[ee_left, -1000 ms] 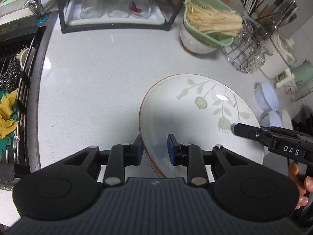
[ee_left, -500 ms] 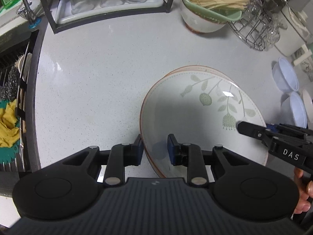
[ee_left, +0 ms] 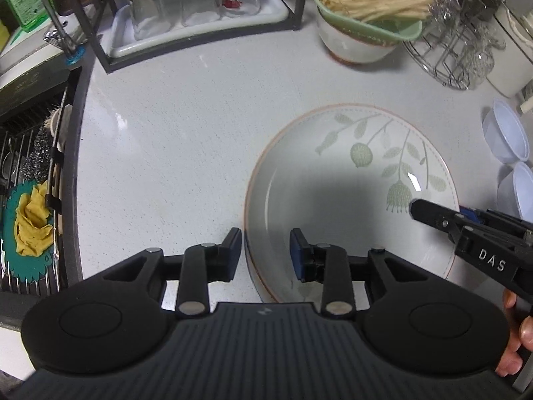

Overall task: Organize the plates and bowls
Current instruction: 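Lower the leaf-pattern plate onto the plate stack and open both grippers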

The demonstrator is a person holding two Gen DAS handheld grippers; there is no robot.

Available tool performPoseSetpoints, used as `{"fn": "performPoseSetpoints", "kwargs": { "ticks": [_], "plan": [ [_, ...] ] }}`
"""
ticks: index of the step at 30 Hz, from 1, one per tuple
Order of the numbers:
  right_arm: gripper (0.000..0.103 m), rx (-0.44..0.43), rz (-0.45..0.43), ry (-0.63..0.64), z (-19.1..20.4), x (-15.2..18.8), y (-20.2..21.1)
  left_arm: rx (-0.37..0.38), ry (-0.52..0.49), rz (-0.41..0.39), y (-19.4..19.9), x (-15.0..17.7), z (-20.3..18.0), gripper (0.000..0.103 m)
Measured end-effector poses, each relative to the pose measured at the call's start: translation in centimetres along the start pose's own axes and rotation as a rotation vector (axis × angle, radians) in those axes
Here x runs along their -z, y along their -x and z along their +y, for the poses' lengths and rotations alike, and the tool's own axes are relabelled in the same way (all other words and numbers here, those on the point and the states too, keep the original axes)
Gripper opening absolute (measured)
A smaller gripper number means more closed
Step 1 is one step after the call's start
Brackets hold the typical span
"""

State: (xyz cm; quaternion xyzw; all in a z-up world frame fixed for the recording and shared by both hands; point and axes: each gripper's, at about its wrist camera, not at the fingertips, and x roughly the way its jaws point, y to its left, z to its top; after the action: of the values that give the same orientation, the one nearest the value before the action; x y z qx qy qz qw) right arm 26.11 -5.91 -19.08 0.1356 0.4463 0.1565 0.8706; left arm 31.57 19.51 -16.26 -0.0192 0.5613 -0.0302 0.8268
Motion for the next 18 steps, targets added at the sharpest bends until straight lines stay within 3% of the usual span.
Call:
{"fn": "performPoseSetpoints", "kwargs": {
  "ticks": [2, 13, 16, 18],
  "plan": [
    [0.023, 0.007, -0.008, 0.015, 0.1, -0.3, 0.2, -0.004, 0.027, -0.026, 0.6, -0.1, 0.1, 0.045],
    [0.023, 0.065, -0.024, 0.170, 1.3, -0.7, 0.9, -0.011, 0.146, -0.096, 3.9, 0.2, -0.5, 0.046],
    [0.023, 0.138, -0.054, 0.272, 2.1, -0.5, 1.0, -0.015, 0.137, -0.108, 4.3, 0.8, -1.0, 0.046],
    [0.023, 0.102, -0.067, 0.261, 1.7, -0.8, 1.1, -0.049, 0.104, -0.119, 4.6, 1.4, -1.6, 0.046]
  ]
}}
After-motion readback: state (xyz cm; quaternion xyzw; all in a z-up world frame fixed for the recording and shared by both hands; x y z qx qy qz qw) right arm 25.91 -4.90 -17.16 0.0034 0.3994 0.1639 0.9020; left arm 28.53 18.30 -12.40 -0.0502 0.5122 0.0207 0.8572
